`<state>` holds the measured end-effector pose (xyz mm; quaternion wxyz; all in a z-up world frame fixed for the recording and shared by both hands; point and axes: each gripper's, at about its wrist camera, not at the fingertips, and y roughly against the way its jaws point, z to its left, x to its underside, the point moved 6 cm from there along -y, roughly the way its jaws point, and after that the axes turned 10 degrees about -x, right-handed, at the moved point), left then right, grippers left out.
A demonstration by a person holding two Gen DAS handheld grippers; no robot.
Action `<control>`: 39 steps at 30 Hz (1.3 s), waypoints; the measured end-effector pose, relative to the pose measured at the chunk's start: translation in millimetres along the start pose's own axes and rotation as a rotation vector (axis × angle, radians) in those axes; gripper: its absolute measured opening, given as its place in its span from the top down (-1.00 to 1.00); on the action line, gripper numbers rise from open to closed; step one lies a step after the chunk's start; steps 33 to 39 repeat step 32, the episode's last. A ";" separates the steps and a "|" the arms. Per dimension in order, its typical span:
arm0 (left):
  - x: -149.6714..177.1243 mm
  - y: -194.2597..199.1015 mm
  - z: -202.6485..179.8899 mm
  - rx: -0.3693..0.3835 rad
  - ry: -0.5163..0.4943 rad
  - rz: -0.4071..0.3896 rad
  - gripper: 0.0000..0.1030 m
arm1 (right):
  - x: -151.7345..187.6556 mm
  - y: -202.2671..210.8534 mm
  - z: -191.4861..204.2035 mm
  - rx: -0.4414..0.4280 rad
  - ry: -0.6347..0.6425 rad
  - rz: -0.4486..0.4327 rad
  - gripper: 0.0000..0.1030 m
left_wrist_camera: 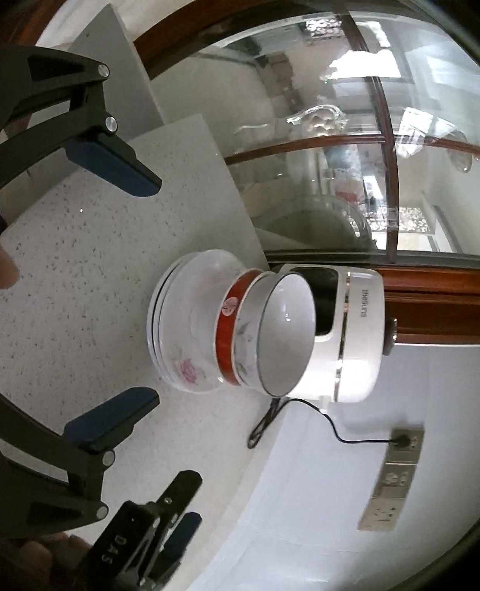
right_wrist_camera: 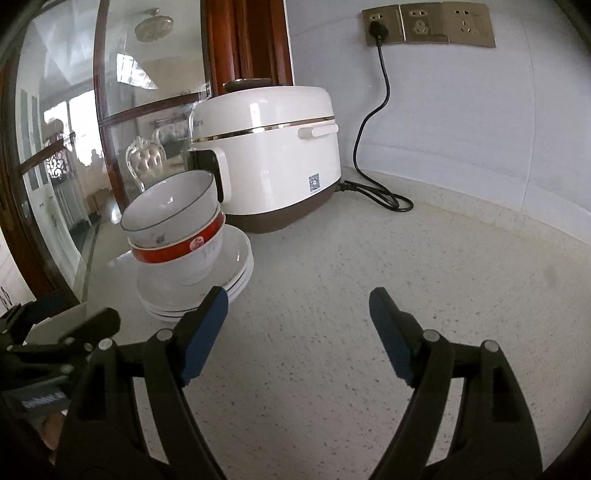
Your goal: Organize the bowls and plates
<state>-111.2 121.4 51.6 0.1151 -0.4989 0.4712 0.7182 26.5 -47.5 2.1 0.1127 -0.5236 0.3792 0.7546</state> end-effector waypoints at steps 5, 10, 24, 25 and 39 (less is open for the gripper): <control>4.1 -4.6 -4.3 -0.006 -0.018 0.009 -1.00 | 6.5 0.5 10.1 -0.003 0.046 0.012 -0.57; 14.4 0.2 -7.9 -0.003 -0.026 0.006 -1.00 | 8.9 -1.3 12.1 -0.001 0.064 0.016 -0.57; 15.3 -3.7 -8.5 0.020 -0.026 0.013 -1.00 | 12.7 -3.0 8.6 -0.006 0.047 0.037 -0.57; 15.2 -4.0 -8.4 0.023 -0.026 0.014 -1.00 | 12.9 -3.2 8.7 -0.005 0.046 0.037 -0.57; 14.5 -4.4 -15.2 0.032 -0.046 -0.007 -1.00 | 15.4 -6.2 4.8 0.010 0.034 0.055 -0.57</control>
